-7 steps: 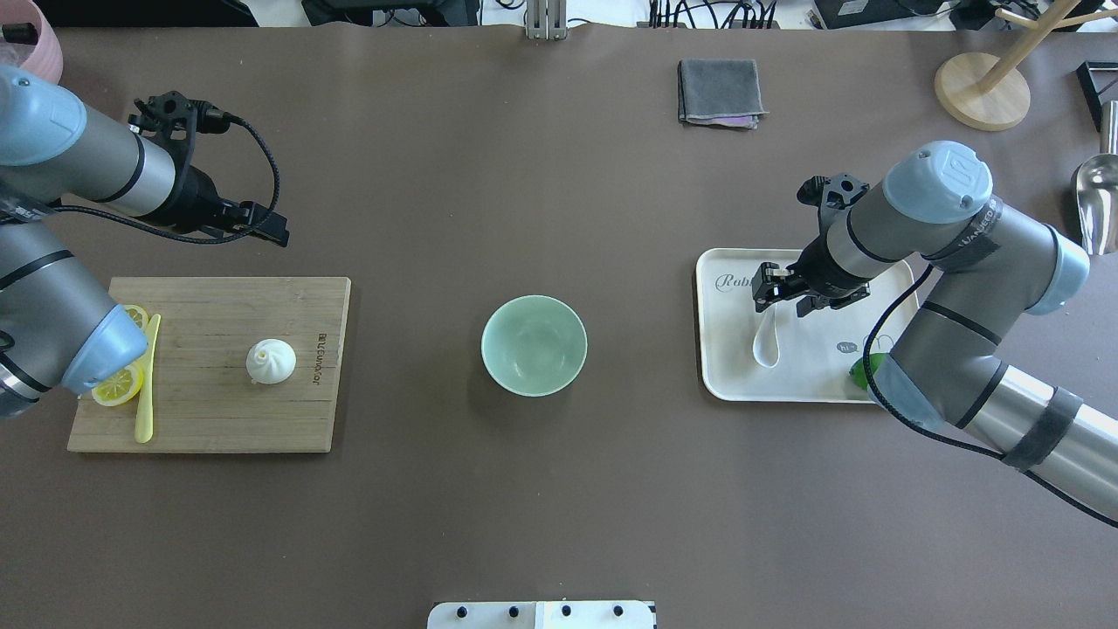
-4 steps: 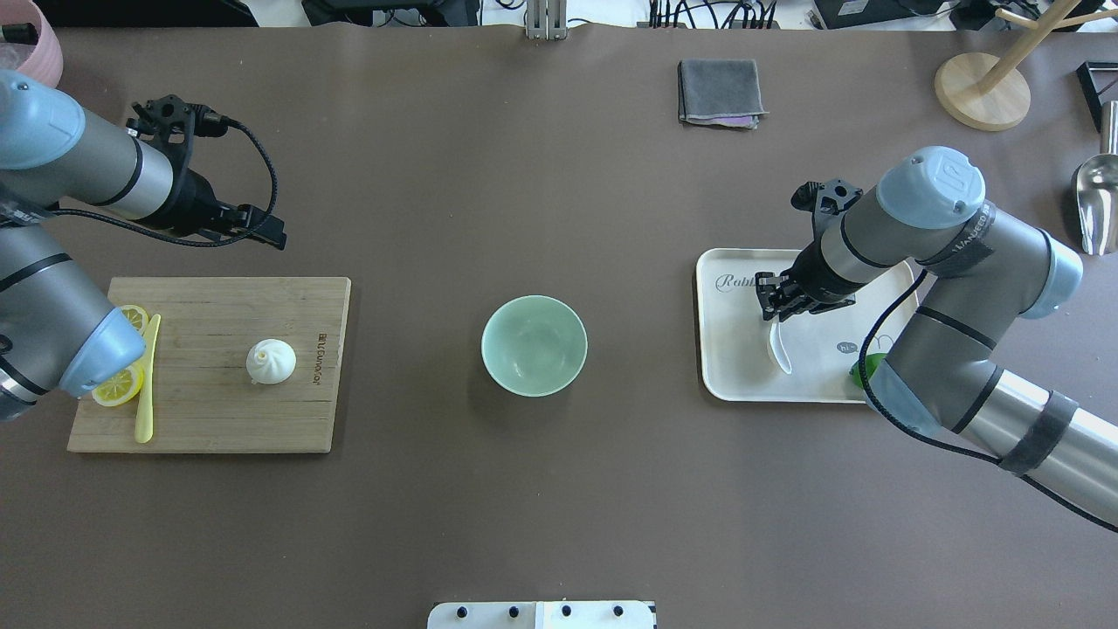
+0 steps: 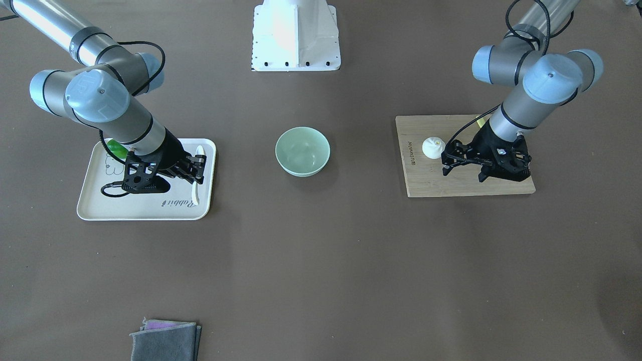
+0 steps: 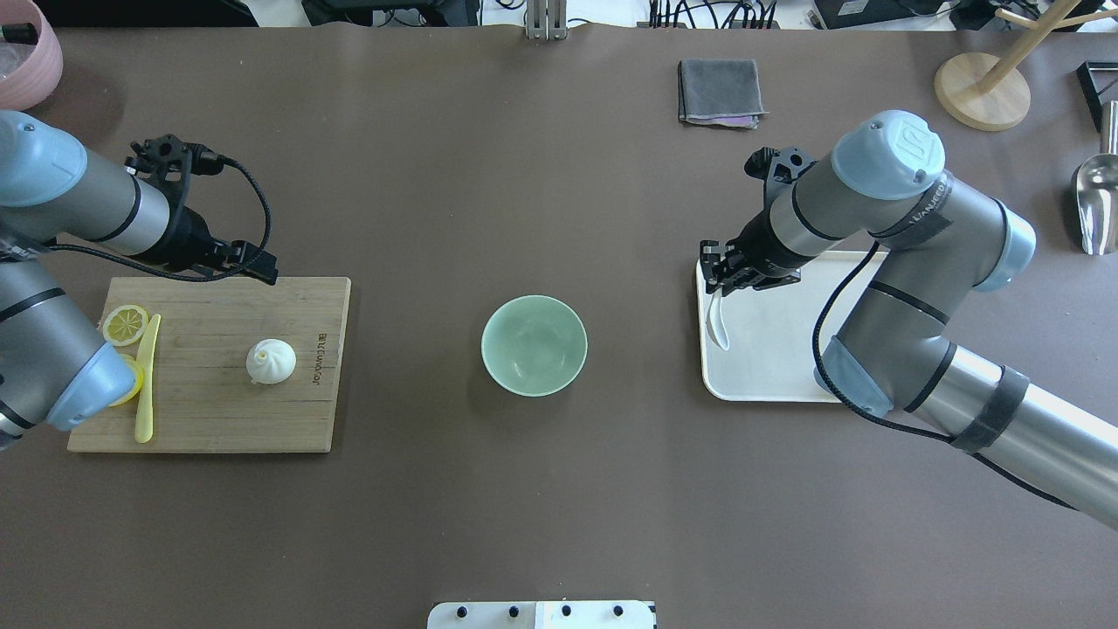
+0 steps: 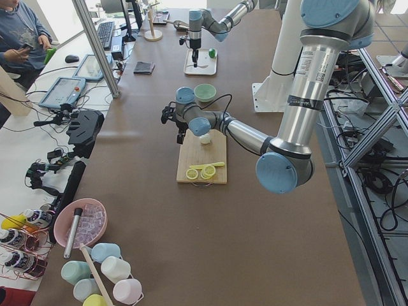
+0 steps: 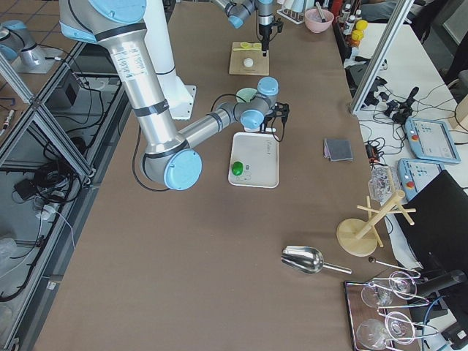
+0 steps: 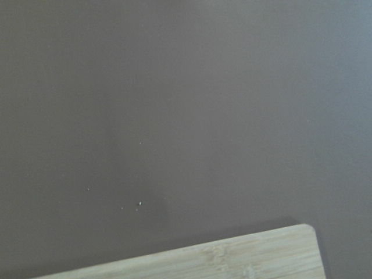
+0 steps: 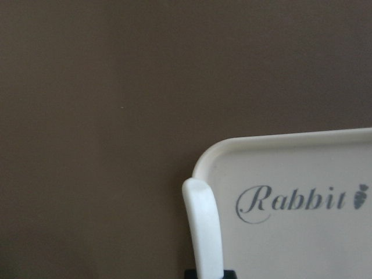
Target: Put spoon and bun in bowl
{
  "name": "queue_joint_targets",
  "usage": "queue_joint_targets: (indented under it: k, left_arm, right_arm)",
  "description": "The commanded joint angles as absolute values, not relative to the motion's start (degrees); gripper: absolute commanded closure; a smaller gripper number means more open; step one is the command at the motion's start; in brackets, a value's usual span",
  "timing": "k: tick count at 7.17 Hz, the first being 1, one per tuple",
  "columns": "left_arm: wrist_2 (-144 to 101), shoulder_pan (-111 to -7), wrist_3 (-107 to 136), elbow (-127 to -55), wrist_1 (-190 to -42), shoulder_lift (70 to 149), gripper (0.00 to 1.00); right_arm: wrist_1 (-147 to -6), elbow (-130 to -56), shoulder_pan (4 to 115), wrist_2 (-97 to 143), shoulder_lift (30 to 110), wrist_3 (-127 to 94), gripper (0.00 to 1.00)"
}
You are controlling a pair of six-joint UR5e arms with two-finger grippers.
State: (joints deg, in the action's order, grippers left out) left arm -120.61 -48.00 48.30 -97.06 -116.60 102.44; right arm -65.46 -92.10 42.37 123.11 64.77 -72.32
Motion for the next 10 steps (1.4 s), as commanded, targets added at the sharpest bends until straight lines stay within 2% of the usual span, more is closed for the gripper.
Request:
queue_joint_targets:
  k: [1,3,4,5,6,7,8,10]
  left_arm:
    - [-120.85,-44.93,48.34,-99.74,-116.72,99.68,0.06]
    - [-121.02,-42.98,48.43,-101.07,-116.72,98.18,0.12]
    - [-120.94,-41.76,49.12,-101.34,-116.72,98.09,0.18]
    - [-120.85,-40.62,50.7,-101.25,-116.72,98.09,0.32]
    - [-120.94,-40.17,51.23,-101.69,-116.81,98.09,0.53]
    - [-120.85,-39.38,52.89,-101.95,-116.81,98.35,0.85]
    - [-120.94,-39.38,53.0,-102.48,-116.72,98.44,1.0]
    - [-120.94,-39.37,53.0,-103.18,-116.72,99.57,1.0]
  right_arm:
    - [-65.74,-91.94,37.13,117.48,57.95,-81.77,1.0]
    - [-65.83,-91.67,32.36,112.07,54.24,-87.16,1.0]
    - [-65.92,-91.5,30.26,108.67,53.45,-87.8,1.0]
    - [-65.83,-91.32,29.28,106.54,53.26,-88.15,1.0]
    - [-65.83,-90.01,28.66,105.74,51.78,-89.72,1.0]
    - [-65.83,-88.96,28.04,103.12,50.38,-92.78,0.84]
    - [-65.83,-89.12,28.04,100.31,50.36,-95.68,0.01]
    - [-65.83,-89.21,29.95,100.63,50.19,-95.28,0.0]
